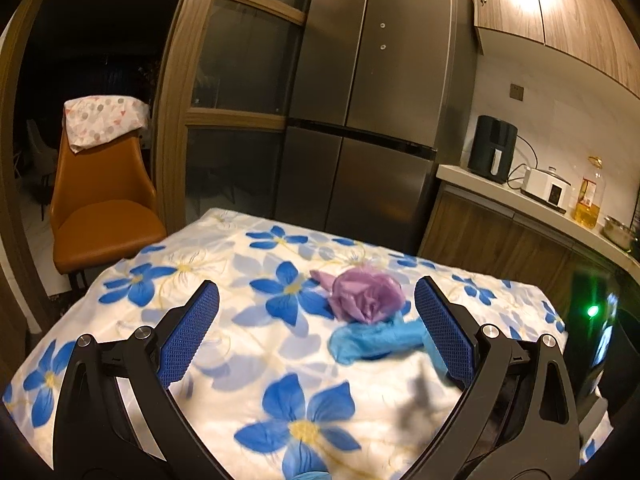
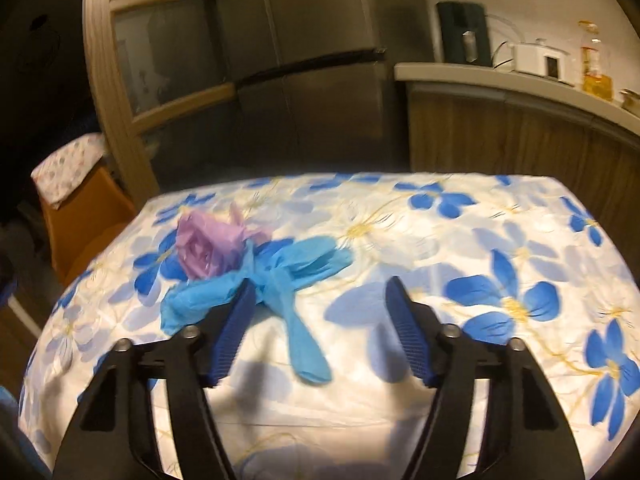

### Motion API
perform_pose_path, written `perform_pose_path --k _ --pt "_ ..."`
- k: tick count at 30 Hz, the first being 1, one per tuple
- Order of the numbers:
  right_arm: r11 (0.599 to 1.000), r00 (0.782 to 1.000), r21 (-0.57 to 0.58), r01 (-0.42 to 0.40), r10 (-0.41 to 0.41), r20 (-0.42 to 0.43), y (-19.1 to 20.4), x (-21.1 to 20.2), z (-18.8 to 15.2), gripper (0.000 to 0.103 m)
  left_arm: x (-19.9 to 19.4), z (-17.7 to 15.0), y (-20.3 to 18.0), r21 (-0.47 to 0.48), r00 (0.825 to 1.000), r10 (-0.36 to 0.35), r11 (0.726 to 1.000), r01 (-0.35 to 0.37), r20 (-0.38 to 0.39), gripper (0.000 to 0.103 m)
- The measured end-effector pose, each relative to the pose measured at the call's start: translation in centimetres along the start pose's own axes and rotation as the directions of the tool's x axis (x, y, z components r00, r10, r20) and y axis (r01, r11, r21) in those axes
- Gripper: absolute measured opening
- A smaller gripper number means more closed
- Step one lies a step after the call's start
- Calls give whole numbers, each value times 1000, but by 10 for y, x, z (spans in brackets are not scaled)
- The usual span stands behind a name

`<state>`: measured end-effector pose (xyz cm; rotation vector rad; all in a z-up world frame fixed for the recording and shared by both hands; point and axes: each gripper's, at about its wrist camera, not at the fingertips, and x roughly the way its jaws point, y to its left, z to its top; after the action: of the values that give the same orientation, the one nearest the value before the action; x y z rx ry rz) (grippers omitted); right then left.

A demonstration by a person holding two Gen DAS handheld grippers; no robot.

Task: Collect trash
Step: 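Move both grippers back over the pink and blue gloves on the table, then grasp the blue glove with the right gripper while the left gripper grasps the pink glove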

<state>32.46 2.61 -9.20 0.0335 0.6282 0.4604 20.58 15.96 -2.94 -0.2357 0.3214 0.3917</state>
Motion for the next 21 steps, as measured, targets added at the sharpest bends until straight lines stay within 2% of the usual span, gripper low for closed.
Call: perform_pose_path --k 1,3,4,6,7,9,11,15,21 --pt "1000 1000 -9 -6 6 -20 1 5 -1 55 5 1 -1 3 1000 -2 1000 2 -5 97" --pt "999 996 -18 -26 25 -81 3 17 -2 38 13 2 -2 3 1000 -6 1000 6 -14 97" --pt "999 995 -14 -29 28 -99 2 20 -3 34 16 2 -2 0 1000 -10 1000 10 -16 97" --pt "999 991 -4 -51 50 -128 -1 25 -4 10 22 1 -2 -9 1000 -17 1000 17 -23 97" --pt "997 988 0 -72 71 -136 -1 26 -5 5 24 1 -3 -12 999 -19 1000 18 -28 97" --pt "995 986 6 -99 99 -132 -3 23 -5 2 28 0 -4 -17 999 -24 1000 23 -37 97" --pt "994 990 9 -108 109 -92 -5 11 -3 2 32 -1 -7 -10 999 -25 1000 24 -46 97" --pt "998 998 8 -61 61 17 -19 -23 1 2 40 -1 -11 -11 998 -31 999 31 -59 96" --pt "998 994 63 -14 7 111 -51 -63 3 1 65 -5 -34 -13 993 -67 998 66 -96 96"
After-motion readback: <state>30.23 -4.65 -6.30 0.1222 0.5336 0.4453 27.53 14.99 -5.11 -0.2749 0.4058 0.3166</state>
